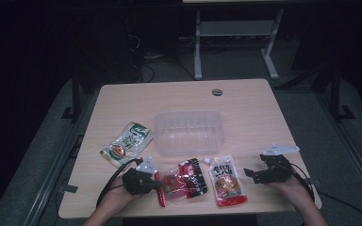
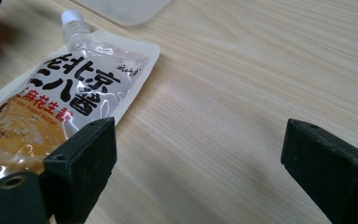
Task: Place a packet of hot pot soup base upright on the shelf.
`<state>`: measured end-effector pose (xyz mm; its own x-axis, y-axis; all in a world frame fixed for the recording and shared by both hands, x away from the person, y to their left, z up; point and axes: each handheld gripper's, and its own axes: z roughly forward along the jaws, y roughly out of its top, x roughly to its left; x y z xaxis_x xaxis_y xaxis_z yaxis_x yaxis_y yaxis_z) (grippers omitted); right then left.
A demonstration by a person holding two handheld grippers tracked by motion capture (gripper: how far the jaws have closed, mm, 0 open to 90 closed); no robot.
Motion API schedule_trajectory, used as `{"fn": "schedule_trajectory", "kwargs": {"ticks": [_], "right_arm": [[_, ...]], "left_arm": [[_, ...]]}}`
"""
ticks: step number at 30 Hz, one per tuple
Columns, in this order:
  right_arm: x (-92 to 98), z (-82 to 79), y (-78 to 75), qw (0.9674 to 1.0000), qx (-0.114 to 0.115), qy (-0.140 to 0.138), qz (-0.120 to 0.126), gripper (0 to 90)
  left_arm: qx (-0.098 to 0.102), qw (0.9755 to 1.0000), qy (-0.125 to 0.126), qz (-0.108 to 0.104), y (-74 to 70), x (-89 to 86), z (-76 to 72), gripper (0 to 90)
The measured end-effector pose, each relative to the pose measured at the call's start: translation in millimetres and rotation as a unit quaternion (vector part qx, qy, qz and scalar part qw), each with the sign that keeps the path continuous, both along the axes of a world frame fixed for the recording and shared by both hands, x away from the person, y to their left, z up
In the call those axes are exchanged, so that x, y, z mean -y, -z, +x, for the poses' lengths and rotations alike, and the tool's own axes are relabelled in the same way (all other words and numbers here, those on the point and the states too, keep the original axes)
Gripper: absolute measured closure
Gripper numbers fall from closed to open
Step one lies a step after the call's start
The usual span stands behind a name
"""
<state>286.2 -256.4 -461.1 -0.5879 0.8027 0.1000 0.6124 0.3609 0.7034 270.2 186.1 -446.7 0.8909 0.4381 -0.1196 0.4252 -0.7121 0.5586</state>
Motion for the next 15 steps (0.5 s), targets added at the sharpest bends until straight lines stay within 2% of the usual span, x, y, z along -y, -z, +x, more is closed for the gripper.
{"fn": "schedule_trajectory", "kwargs": {"ticks": [3, 7, 11, 14, 15], "right_arm": [[-0.5, -0.8, -1.0, 1.0, -0.002, -0.003, 0.002, 10.0], [-2.5, -2.2, -2.4, 0.9998, -0.013, -0.012, 0.009, 10.0], [-6.6, -3.7, -5.5, 0.9992, -0.027, -0.021, 0.021, 10.0], [-11.9, -5.5, -12.2, 0.9979, -0.038, -0.039, 0.037, 10.1], [-14.8, -6.5, -14.8, 0.9974, -0.041, -0.043, 0.041, 12.0]], "left_arm": [[-0.005, 0.9999, -0.009, -0.007, 1.4, 0.6, -0.2, 89.7], [-0.003, 0.9999, -0.001, 0.015, 2.9, -0.9, 1.9, 89.7], [-0.008, 0.9999, -0.001, 0.014, 3.0, -0.9, 2.8, 89.8], [-0.006, 0.9999, 0.0, 0.015, 3.1, -0.7, 3.1, 89.8], [-0.008, 0.9999, -0.01, 0.005, 4.0, 0.6, 2.0, 89.8]]}}
